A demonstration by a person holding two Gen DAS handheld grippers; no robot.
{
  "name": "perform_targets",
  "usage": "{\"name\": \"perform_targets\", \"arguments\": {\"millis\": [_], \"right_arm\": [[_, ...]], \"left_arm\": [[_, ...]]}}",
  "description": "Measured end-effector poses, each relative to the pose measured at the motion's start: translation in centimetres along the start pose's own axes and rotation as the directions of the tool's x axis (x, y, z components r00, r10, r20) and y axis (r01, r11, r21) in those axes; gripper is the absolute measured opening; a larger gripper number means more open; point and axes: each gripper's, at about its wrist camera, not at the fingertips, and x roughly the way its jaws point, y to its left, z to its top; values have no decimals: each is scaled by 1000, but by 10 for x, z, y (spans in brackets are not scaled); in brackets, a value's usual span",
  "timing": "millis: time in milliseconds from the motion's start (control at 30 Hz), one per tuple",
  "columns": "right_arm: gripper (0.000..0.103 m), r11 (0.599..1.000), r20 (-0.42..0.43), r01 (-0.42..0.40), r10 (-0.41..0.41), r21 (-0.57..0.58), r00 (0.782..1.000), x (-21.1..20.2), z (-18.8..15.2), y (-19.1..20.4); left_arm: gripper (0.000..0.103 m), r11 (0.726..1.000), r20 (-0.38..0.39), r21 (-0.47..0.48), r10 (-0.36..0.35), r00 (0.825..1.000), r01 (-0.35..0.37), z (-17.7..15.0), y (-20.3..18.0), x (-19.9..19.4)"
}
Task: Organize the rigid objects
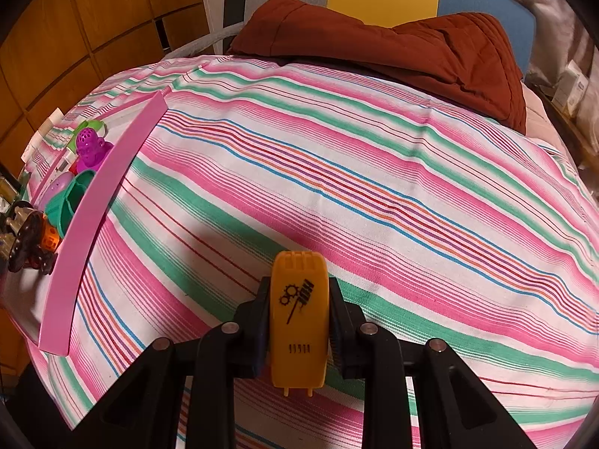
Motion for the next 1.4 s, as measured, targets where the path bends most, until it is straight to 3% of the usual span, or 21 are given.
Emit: {"name": "perform_targets", "arguments": {"millis": [200,400,833,1400], "right_arm": [[27,1000,2,6,-6,-6,1000,0,0,0],[27,1000,6,12,-12,-4,1000,0,-1,1],[27,997,-18,73,-72,41,997,-4,-3,11],[26,999,1,0,0,45,1000,-12,7,56]], "left_arm": [[68,999,-30,-33,41,999,-42,-7,10,8],[68,994,9,-45,101,995,-100,1,10,-5],[68,989,47,-59,139,989,-136,4,19,-34],[68,967,74,-131,230,970,-219,2,47,-52]]}}
